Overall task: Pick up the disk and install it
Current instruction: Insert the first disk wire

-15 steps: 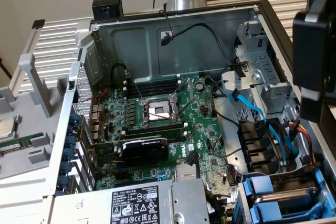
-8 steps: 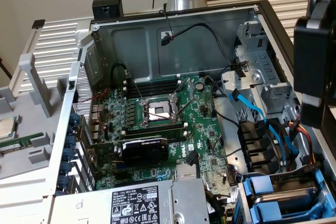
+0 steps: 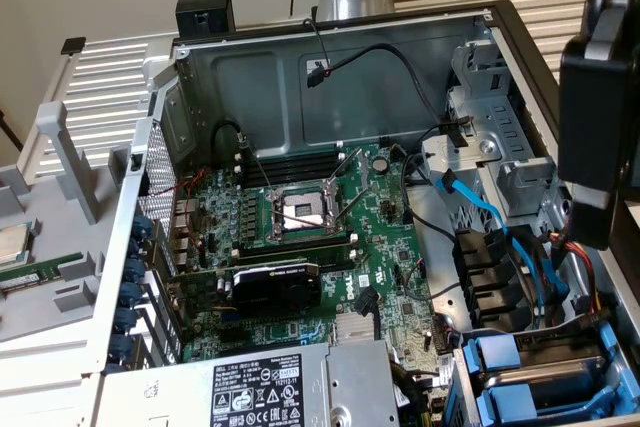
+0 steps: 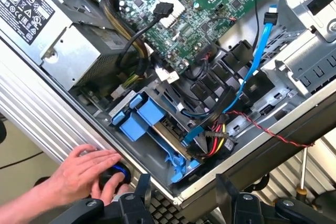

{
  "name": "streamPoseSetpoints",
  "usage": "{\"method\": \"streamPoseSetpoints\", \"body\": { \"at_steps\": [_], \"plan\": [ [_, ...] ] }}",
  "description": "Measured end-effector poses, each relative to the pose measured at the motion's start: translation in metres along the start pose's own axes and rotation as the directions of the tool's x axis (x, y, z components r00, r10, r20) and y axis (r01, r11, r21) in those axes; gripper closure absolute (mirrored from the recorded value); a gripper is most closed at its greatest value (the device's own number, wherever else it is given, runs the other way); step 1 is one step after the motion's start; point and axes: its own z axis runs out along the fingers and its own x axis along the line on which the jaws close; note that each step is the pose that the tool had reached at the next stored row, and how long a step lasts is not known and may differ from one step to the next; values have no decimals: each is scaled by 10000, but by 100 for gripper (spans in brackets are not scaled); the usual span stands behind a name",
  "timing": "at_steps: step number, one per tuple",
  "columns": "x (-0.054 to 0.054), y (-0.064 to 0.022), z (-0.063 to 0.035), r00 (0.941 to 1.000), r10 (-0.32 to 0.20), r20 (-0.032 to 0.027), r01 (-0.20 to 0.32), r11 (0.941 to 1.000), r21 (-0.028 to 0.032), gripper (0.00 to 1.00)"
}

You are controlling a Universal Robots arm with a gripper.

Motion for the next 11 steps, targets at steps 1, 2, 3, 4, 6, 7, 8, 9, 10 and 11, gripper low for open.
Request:
{"method": "streamPoseSetpoints", "body": {
  "at_steps": [1, 2, 3, 4, 6, 7, 8, 9, 10, 11],
  "plan": [
    [1, -1, 0, 10000, -28, -61, 28, 10000, -66, 39],
    [2, -3, 0, 9999, -57, -121, 56, 9999, -129, 39],
    [3, -3, 1, 9998, -86, -176, 83, 9998, -192, 39],
    [5, -4, 1, 9997, -117, -232, 111, 9996, -251, 39],
    [7, -8, -4, 9993, -178, -332, 166, 9992, -364, 39],
    [10, -11, -8, 9991, -204, -377, 189, 9990, -415, 39],
    [13, -15, -15, 9989, -226, -414, 207, 9987, -455, 39],
    [19, -22, -26, 9987, -245, -446, 223, 9985, -493, 39],
    [26, -32, -40, 9986, -257, -466, 233, 9984, -522, 39],
    [34, -44, -56, 9985, -267, -476, 241, 9982, -546, 39]
  ]
}}
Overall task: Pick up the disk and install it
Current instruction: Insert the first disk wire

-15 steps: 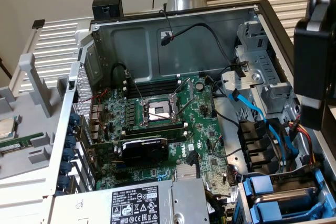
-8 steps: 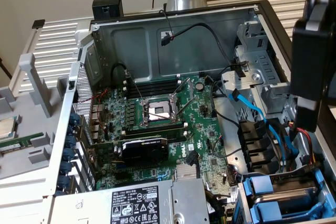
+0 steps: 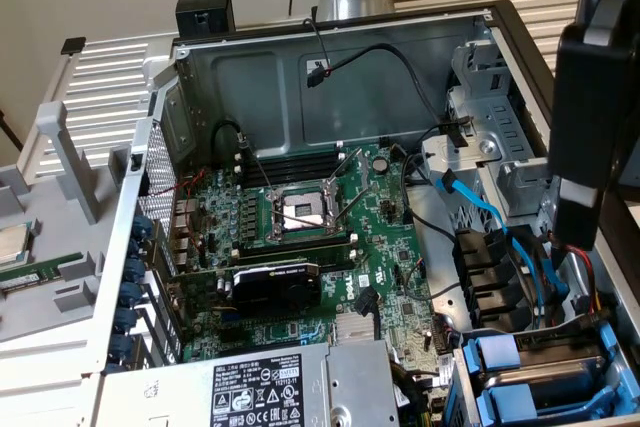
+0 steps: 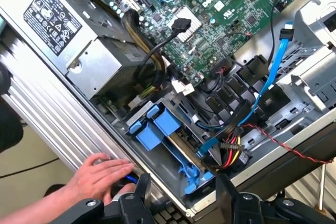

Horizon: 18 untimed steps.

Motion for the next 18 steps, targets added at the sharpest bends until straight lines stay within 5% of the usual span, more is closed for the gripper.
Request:
{"method": "streamPoseSetpoints", "body": {
  "at_steps": [5, 9, 14, 18],
  "plan": [
    [60, -64, -52, 10000, -38, -33, 37, 9998, -171, 39],
    [92, -94, -51, 9999, -100, -67, 97, 9989, -457, 39],
    [106, -108, -45, 9997, -232, -36, 228, 9964, -813, 39],
    [135, -134, -35, 9995, -301, 7, 301, 9959, -849, 39]
  ]
}}
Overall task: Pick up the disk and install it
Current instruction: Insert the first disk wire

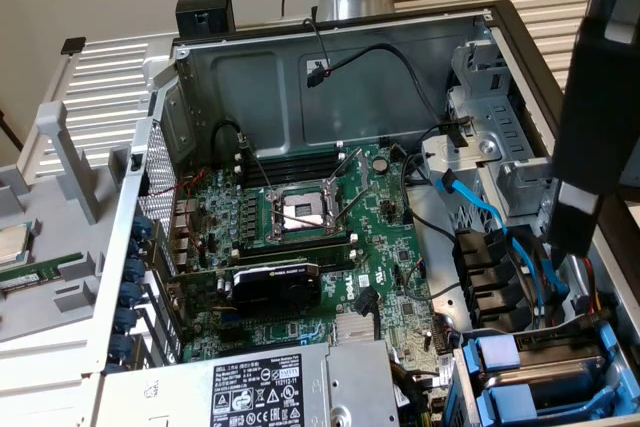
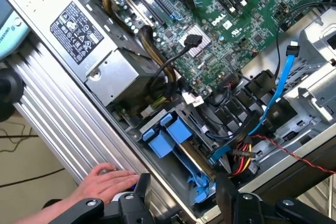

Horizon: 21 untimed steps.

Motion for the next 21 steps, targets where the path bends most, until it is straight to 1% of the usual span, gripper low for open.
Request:
{"method": "streamPoseSetpoints", "body": {
  "at_steps": [3, 5, 6, 8, 12, 15, 17, 19, 21],
  "plan": [
    [29, -27, 8, 10000, -49, 10, 49, 10000, 4, 39],
    [36, -34, 9, 9999, -122, 32, 122, 9999, 4, 39],
    [35, -35, 8, 9998, -187, 55, 187, 9998, 2, 39],
    [31, -40, 9, 9993, -368, 119, 368, 9993, -5, 39],
    [24, -47, 10, 9969, -764, 195, 763, 9971, 38, 39],
    [23, -46, 19, 9936, -1104, 246, 1102, 9938, 114, 39],
    [22, -46, 25, 9904, -1355, 282, 1350, 9907, 185, 39],
    [22, -46, 29, 9869, -1582, 322, 1574, 9872, 269, 39],
    [21, -46, 30, 9830, -1796, 379, 1783, 9833, 365, 39]
  ]
}}
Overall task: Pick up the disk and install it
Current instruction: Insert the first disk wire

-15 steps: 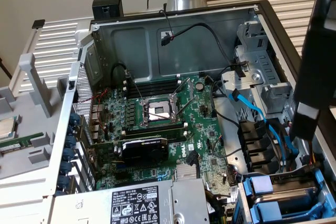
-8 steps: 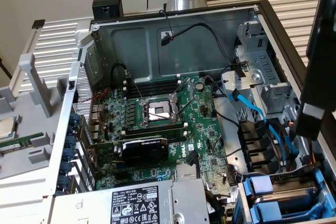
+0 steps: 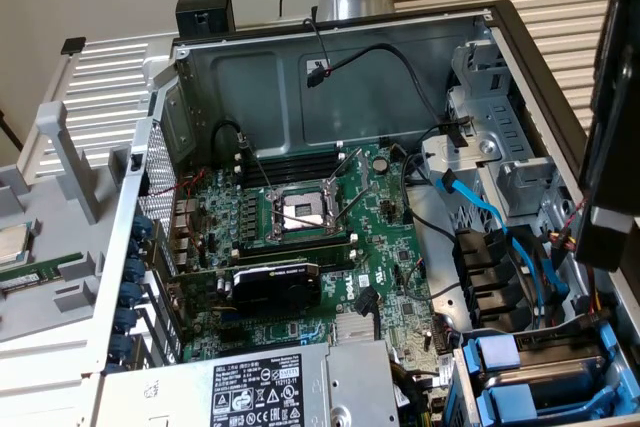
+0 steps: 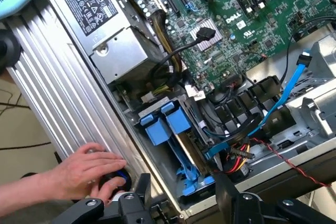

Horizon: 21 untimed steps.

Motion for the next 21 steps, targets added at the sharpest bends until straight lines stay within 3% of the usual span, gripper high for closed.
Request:
{"method": "streamPoseSetpoints", "body": {
  "at_steps": [3, 7, 13, 17, 21],
  "plan": [
    [-1, -1, -1, 9995, -302, 132, 301, 9995, 59, 39],
    [-1, -1, 0, 9967, -740, 340, 739, 9973, 47, 39],
    [-2, -1, 2, 9861, -1554, 589, 1551, 9878, 98, 39],
    [-2, -1, 5, 9728, -2218, 666, 2210, 9751, 201, 39],
    [6, -5, 10, 9624, -2623, 701, 2610, 9650, 271, 39]
  ]
}}
